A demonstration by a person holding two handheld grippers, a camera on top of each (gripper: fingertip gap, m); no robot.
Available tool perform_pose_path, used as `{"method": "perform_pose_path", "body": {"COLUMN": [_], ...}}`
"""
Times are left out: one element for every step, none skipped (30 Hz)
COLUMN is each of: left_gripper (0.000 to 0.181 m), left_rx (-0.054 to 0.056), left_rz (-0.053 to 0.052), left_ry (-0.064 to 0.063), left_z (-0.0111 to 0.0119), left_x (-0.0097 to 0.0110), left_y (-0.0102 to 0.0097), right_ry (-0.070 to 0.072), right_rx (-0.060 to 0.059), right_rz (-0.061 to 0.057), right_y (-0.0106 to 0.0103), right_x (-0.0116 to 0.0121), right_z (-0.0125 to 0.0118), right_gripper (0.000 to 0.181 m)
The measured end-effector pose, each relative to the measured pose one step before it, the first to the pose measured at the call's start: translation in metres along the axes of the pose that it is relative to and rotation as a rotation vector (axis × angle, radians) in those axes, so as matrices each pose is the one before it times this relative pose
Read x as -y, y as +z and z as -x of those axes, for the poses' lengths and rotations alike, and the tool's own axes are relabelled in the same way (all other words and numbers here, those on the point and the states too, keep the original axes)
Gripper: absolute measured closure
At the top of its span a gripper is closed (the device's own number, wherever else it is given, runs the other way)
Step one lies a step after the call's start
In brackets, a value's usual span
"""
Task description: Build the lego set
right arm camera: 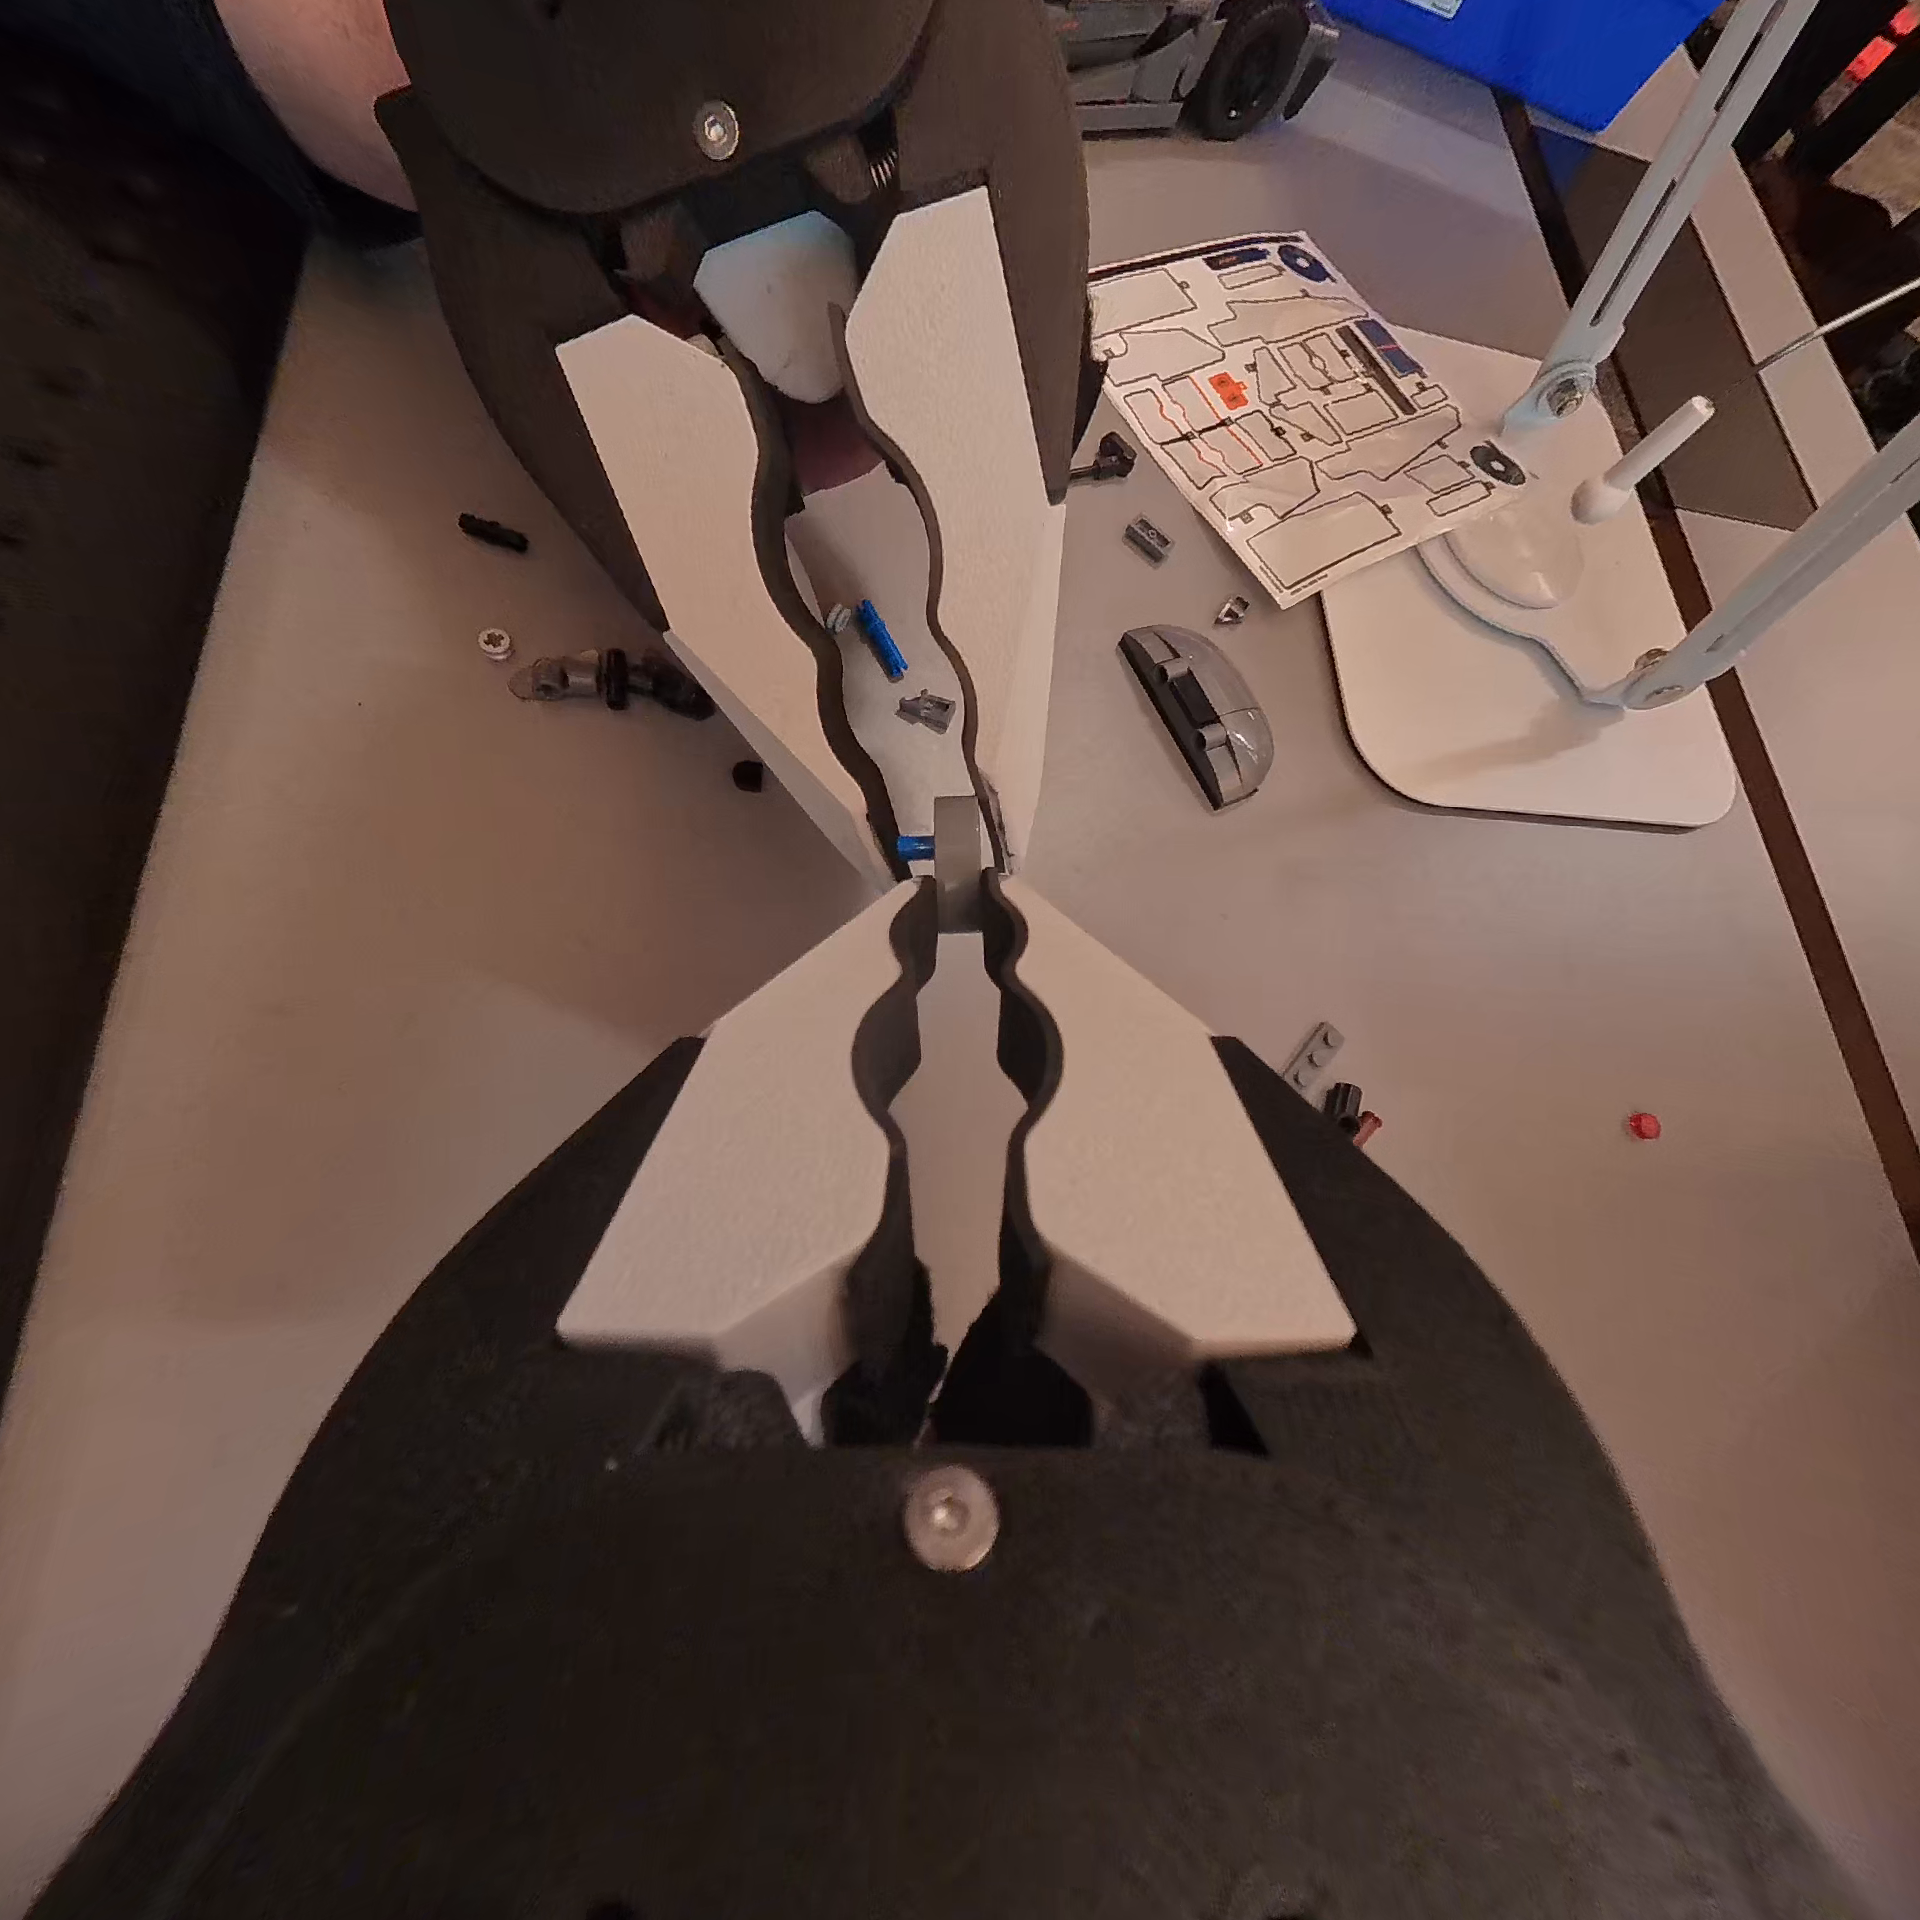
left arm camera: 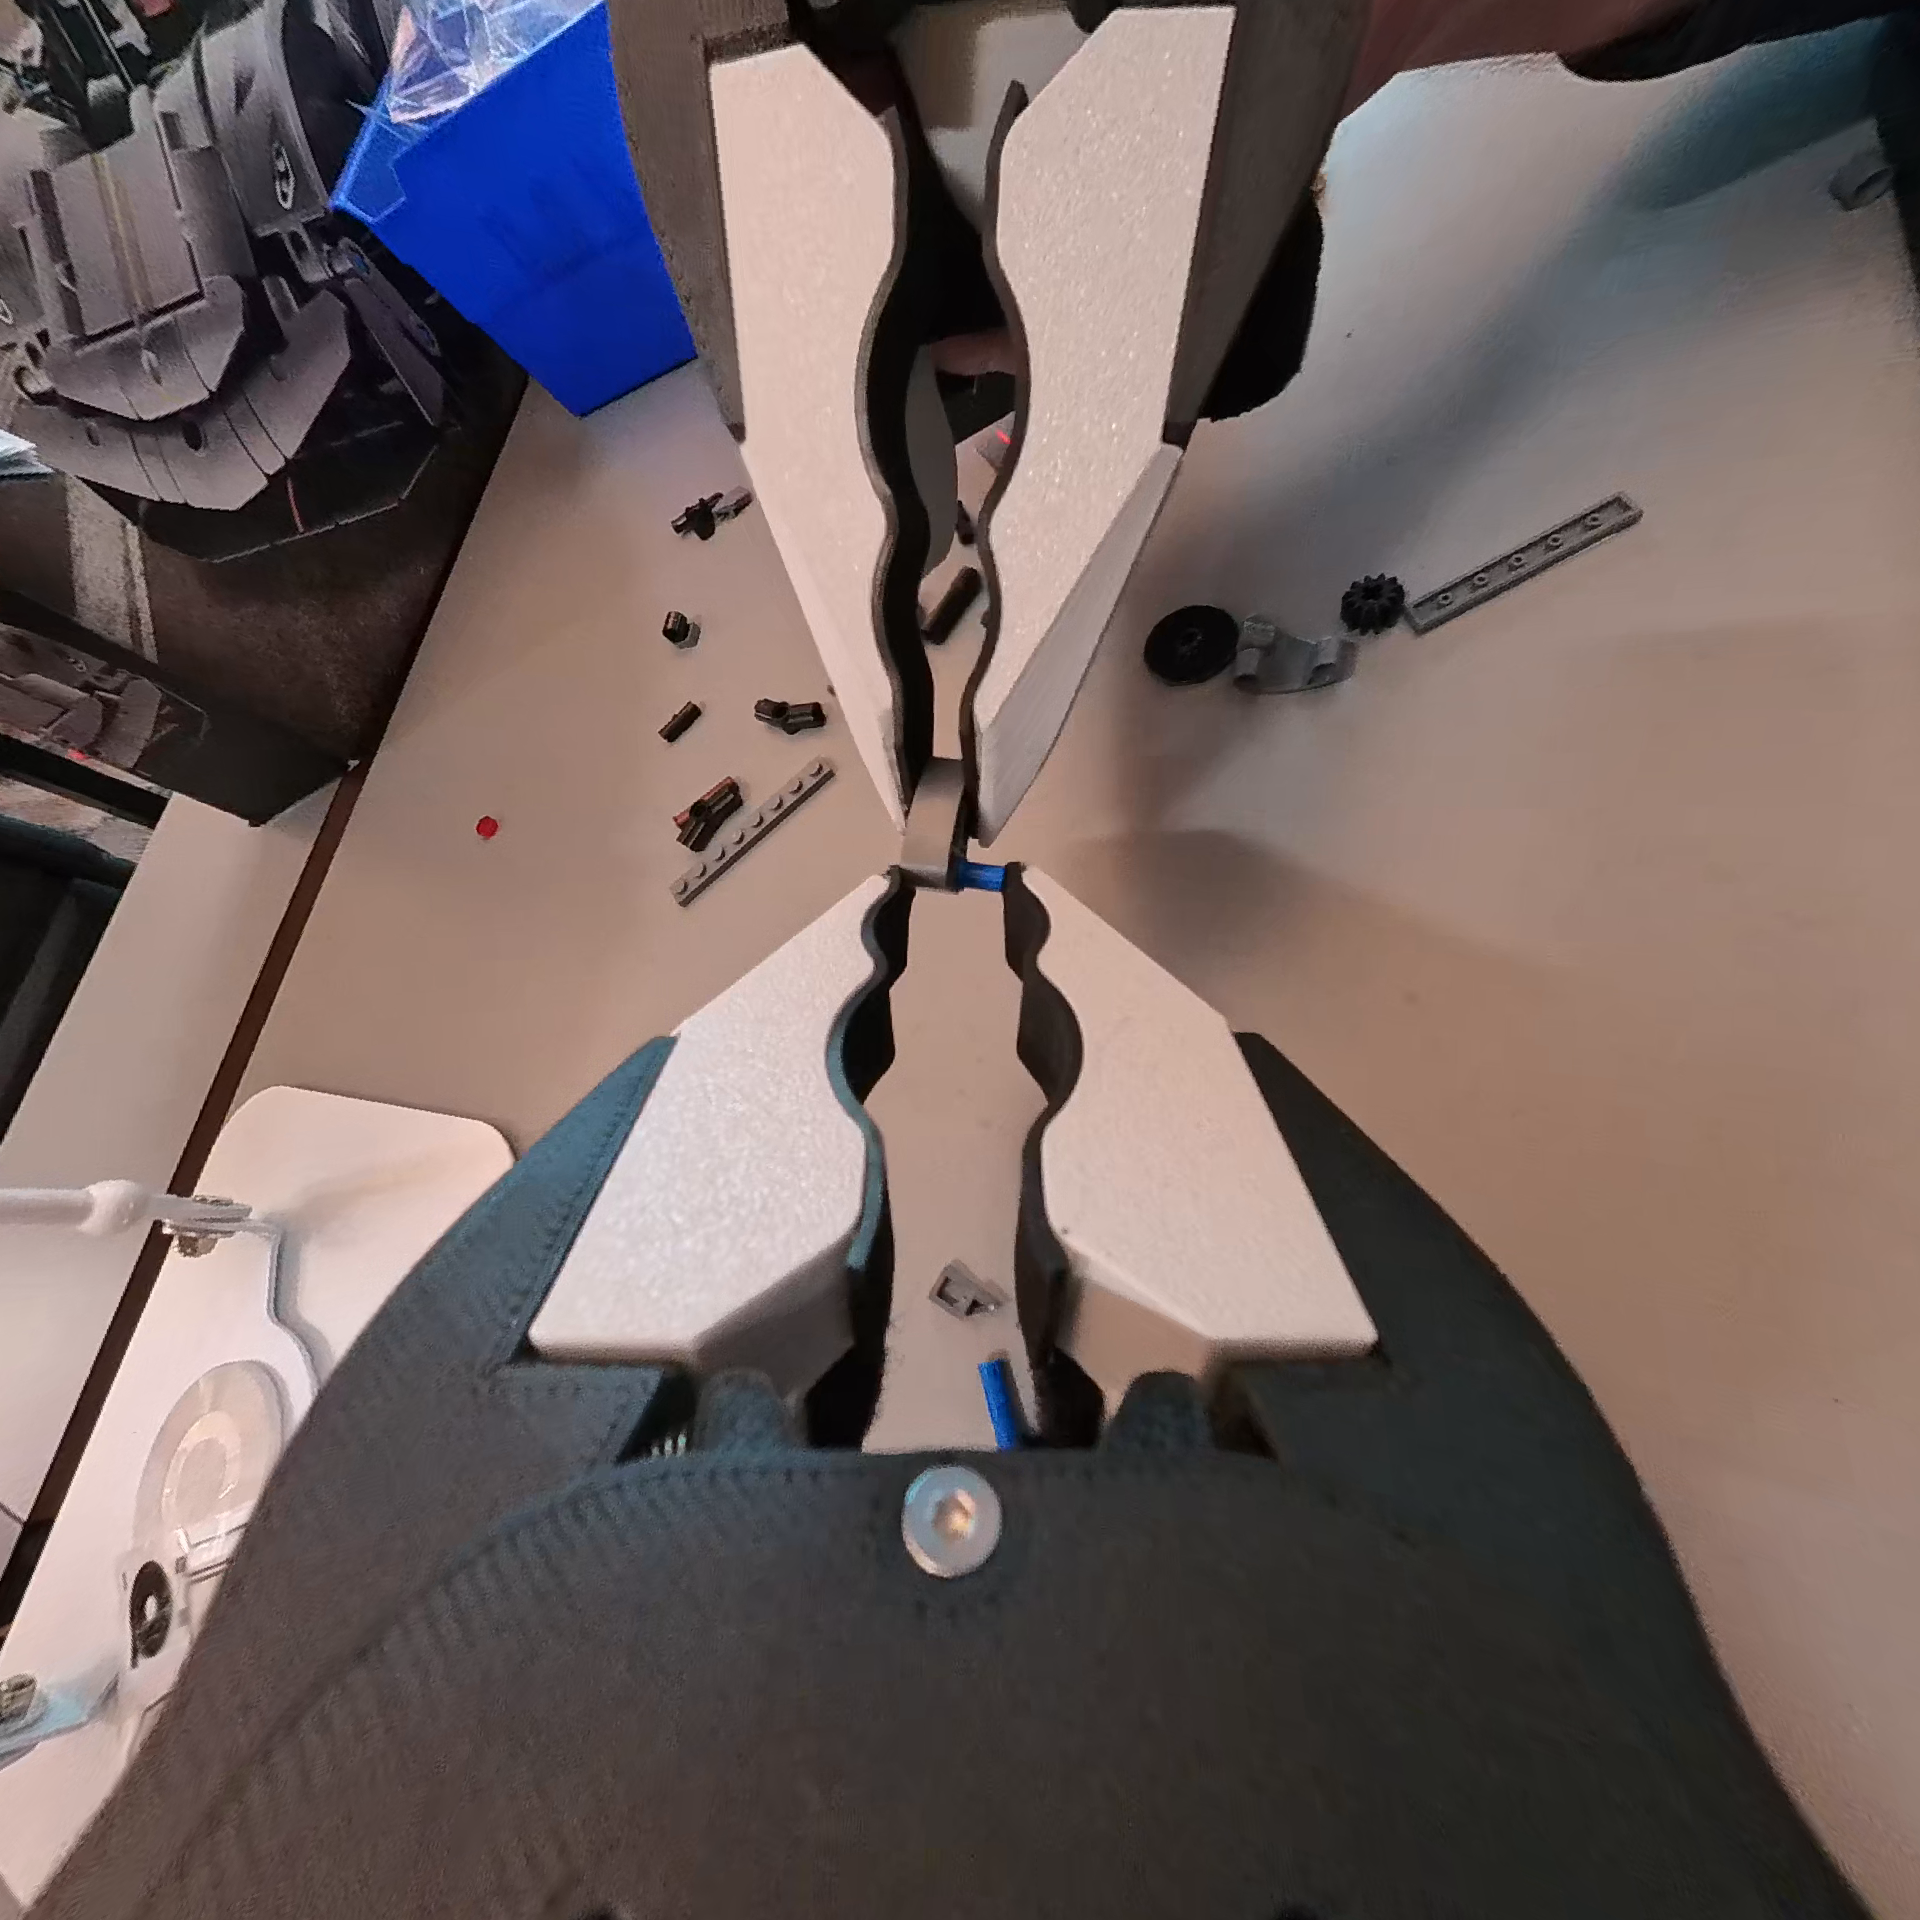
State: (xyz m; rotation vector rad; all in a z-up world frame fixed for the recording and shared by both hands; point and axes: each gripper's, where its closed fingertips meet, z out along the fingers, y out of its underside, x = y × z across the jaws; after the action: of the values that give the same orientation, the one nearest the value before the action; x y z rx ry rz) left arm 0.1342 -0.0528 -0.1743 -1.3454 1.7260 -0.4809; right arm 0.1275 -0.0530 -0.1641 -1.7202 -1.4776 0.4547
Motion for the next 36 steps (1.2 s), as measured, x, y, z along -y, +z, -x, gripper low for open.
{"method": "perform_pose_path", "body": {"left_gripper": [0.165,0.165,0.165,0.165,0.165,0.165,0.166,0.166,0.166,0.166,0.166,0.166,0.166,0.166,0.166,0.166,0.166,0.166,0.166,0.166,0.166,0.166,0.166,0.166,0.166,0.166,0.167,0.167,0.167,0.167,0.167,0.167,0.167,0.167,0.167,0.167], "left_rx": [-0.0078,-0.0069,-0.0054,-0.0059,-0.0047,-0.0027,-0.0014,-0.0037,-0.0039,-0.0005,-0.0023,-0.0067,-0.0095,-0.0072,-0.0067,-0.0073,-0.0048,-0.0051,-0.0071,-0.0080,-0.0059,-0.0040,-0.0057,-0.0113,-0.0120,-0.0099,-0.0112,-0.0106,-0.0094,-0.0135,-0.0137,-0.0055,-0.0069,-0.0092,-0.0059,-0.0101], "left_rz": [0.0004,0.0006,-0.0001,0.0002,0.0007,0.0006,-0.0007,-0.0008,-0.0005,-0.0006,0.0011,0.0027,0.0040,0.0034,0.0032,0.0023,0.0014,0.0019,0.0027,0.0045,0.0063,0.0058,0.0015,0.0004,-0.0003,0.0000,0.0023,0.0038,0.0045,0.0056,0.0057,0.0067,0.0095,0.0078,0.0050,0.0033], "left_ry": [-0.0035,-0.0027,-0.0023,-0.0024,-0.0012,-0.0011,0.0001,0.0006,-0.0001,-0.0008,-0.0017,-0.0056,-0.0089,-0.0051,-0.0012,0.0007,0.0024,0.0005,-0.0002,0.0015,0.0016,-0.0001,-0.0023,-0.0046,-0.0046,-0.0034,-0.0025,-0.0014,0.0010,0.0000,-0.0010,0.0026,0.0028,0.0005,-0.0026,-0.0050], "left_z": [-0.00068,-0.00064,-0.00052,-0.00055,-0.00045,-0.00033,-0.00020,-0.00053,-0.00068,-0.00025,-0.00037,-0.00065,-0.00076,-0.00053,-0.00075,-0.00110,-0.00070,-0.00077,-0.00096,-0.00133,-0.00096,-0.00051,-0.00069,-0.00124,-0.00145,-0.00127,-0.00157,-0.00171,-0.00168,-0.00221,-0.00239,-0.00128,-0.00123,-0.00153,-0.00083,-0.00123], "left_x": [-0.00048,-0.00060,-0.00048,-0.00039,-0.00037,-0.00024,-0.00002,0.00021,0.00003,-0.00004,-0.00022,-0.00065,-0.00120,-0.00134,-0.00125,-0.00088,-0.00044,-0.00023,-0.00018,-0.00051,-0.00110,-0.00106,-0.00062,-0.00026,-0.00025,-0.00018,-0.00065,-0.00079,-0.00089,-0.00101,-0.00100,-0.00110,-0.00139,-0.00128,-0.00115,-0.00110], "left_y": [0.00024,0.00017,0.00034,0.00034,0.00013,0.00019,-0.00011,-0.00002,0.00008,0.00051,0.00059,0.00094,0.00082,0.00069,0.00046,0.00025,-0.00001,-0.00015,-0.00009,0.00000,0.00014,0.00029,0.00004,0.00003,-0.00009,0.00009,0.00032,0.00048,0.00062,0.00076,0.00090,0.00062,0.00030,0.00035,0.00041,0.00059], "right_ry": [0.0047,0.0041,-0.0001,-0.0017,0.0009,0.0007,-0.0022,-0.0023,-0.0011,-0.0012,-0.0004,0.0014,0.0027,0.0025,0.0000,-0.0019,-0.0012,-0.0005,0.0013,0.0051,0.0072,0.0044,-0.0015,-0.0037,-0.0030,-0.0038,-0.0028,-0.0003,-0.0010,-0.0020,-0.0007,0.0009,0.0014,0.0009,-0.0010,-0.0015], "right_rx": [0.0051,0.0051,0.0027,0.0013,0.0024,0.0016,-0.0008,-0.0003,0.0021,0.0014,0.0007,0.0025,0.0037,0.0035,0.0023,0.0019,0.0028,0.0033,0.0058,0.0102,0.0119,0.0074,0.0014,0.0015,0.0041,0.0039,0.0049,0.0075,0.0078,0.0091,0.0125,0.0124,0.0095,0.0087,0.0055,0.0012], "right_rz": [0.0004,0.0014,0.0020,0.0022,0.0026,0.0026,0.0018,0.0015,0.0023,0.0028,0.0030,0.0038,0.0045,0.0048,0.0046,0.0042,0.0028,0.0005,-0.0007,-0.0009,-0.0006,0.0013,0.0026,0.0027,0.0038,0.0039,0.0042,0.0055,0.0059,0.0060,0.0062,0.0042,0.0015,0.0005,-0.0018,-0.0056], "right_y": [0.00038,0.00045,0.00048,0.00033,0.00028,0.00025,0.00021,0.00004,0.00005,-0.00010,0.00005,0.00018,0.00059,0.00081,0.00090,0.00069,0.00051,0.00027,0.00014,0.00031,0.00037,0.00035,0.00036,0.00037,0.00046,0.00039,0.00040,0.00055,0.00079,0.00069,0.00061,0.00032,-0.00023,-0.00068,-0.00110,-0.00120], "right_x": [-0.00043,-0.00044,-0.00054,-0.00049,-0.00040,-0.00039,-0.00028,-0.00008,-0.00020,-0.00047,-0.00058,-0.00090,-0.00116,-0.00107,-0.00091,-0.00056,-0.00035,-0.00015,-0.00011,-0.00022,-0.00039,-0.00059,-0.00038,-0.00027,-0.00037,-0.00044,-0.00047,-0.00064,-0.00098,-0.00106,-0.00115,-0.00093,-0.00064,-0.00058,-0.00055,-0.00008], "right_z": [0.00045,0.00045,0.00048,0.00033,0.00035,0.00031,0.00007,0.00027,0.00049,0.00046,0.00015,0.00018,0.00038,0.00051,0.00040,0.00056,0.00064,0.00063,0.00083,0.00112,0.00122,0.00074,0.00024,0.00063,0.00118,0.00108,0.00119,0.00138,0.00142,0.00160,0.00214,0.00193,0.00129,0.00124,0.00076,0.00017], "right_gripper": [0.175,0.175,0.175,0.175,0.175,0.175,0.175,0.175,0.175,0.175,0.175,0.175,0.175,0.175,0.175,0.175,0.175,0.175,0.175,0.175,0.175,0.174,0.174,0.174,0.175,0.175,0.175,0.175,0.175,0.175,0.175,0.174,0.174,0.174,0.173,0.173]}}
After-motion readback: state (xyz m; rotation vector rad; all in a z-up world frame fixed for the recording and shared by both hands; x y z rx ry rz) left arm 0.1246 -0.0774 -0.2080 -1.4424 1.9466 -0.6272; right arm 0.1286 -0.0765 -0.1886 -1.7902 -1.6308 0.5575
